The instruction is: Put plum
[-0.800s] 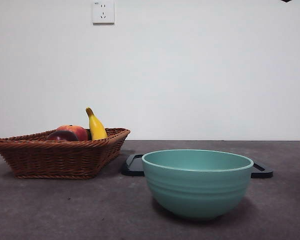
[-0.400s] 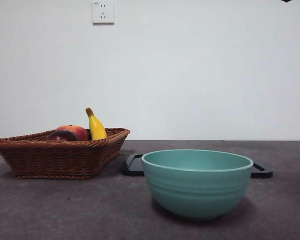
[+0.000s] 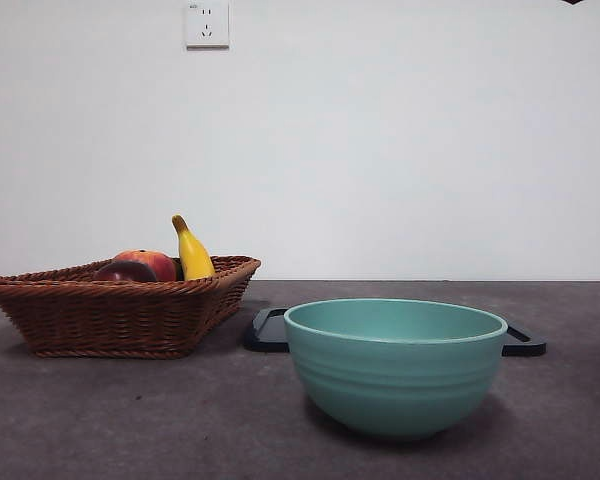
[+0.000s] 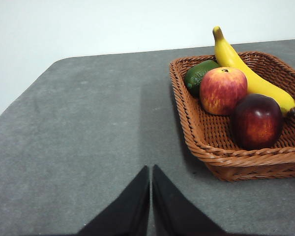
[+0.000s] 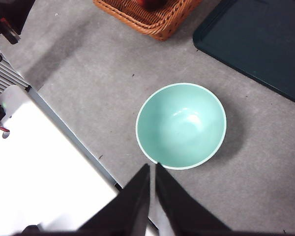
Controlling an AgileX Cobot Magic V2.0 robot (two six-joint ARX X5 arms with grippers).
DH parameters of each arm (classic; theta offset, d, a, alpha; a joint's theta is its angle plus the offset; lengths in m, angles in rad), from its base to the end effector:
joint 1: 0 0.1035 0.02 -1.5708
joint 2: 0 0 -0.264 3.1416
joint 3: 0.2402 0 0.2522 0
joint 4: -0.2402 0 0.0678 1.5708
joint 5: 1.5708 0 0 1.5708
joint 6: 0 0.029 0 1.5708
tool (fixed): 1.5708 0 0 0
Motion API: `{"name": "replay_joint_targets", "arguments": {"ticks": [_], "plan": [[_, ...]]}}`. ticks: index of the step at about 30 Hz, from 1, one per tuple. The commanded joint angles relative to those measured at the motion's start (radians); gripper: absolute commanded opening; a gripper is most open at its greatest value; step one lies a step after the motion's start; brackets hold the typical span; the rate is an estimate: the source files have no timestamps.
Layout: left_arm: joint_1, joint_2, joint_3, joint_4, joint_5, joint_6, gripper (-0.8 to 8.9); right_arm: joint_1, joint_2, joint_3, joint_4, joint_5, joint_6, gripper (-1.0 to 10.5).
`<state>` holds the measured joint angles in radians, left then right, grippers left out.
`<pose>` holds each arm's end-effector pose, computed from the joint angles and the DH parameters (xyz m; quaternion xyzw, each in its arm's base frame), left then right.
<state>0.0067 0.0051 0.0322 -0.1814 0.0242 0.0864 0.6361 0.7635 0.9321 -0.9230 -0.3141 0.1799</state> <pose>0.0949 -0.0001 0.1566 0.0419 0.0766 -0.0120 0.9961 0.0994 0.0846 0.3210 0.0155 0.4003 0.3909 0.8287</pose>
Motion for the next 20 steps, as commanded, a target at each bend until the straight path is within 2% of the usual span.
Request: {"name": "replay_joint_targets", "arguments": {"ticks": [1,19,20], "plan": [[0.002,-0.002,-0.021,-0.007,-0.003,-0.01,0.07,0.01,0.006,0.016,0.01,0.0,-0.008,0.1],[0.002,-0.002,-0.021,-0.007,-0.003,-0.01,0.07,0.01,0.005,0.016,0.009,0.0,-0.009,0.1],[0.002,-0.002,-0.021,-0.007,-0.003,-0.01,0.07,0.01,0.005,0.016,0.013,0.004,-0.033,0.1]]}}
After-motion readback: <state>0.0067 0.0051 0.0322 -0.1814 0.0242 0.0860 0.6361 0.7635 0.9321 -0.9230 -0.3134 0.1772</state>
